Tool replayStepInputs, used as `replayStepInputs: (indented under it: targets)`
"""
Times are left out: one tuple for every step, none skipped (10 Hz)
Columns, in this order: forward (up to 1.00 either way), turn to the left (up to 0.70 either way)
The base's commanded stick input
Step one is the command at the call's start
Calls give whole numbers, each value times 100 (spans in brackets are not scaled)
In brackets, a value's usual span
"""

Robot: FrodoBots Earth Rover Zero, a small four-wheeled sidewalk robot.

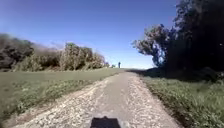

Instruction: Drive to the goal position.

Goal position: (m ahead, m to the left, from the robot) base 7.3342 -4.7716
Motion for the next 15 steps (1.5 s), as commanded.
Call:
replayStepInputs:
  targets:
    - [50, 0]
    - [50, 0]
    - [50, 0]
    - [50, 0]
    - [50, 0]
    - [50, 0]
    - [50, 0]
    - [50, 0]
    - [50, 0]
    - [50, 0]
    - [50, 0]
    - [50, 0]
    - [50, 0]
    - [50, 0]
    - [50, 0]
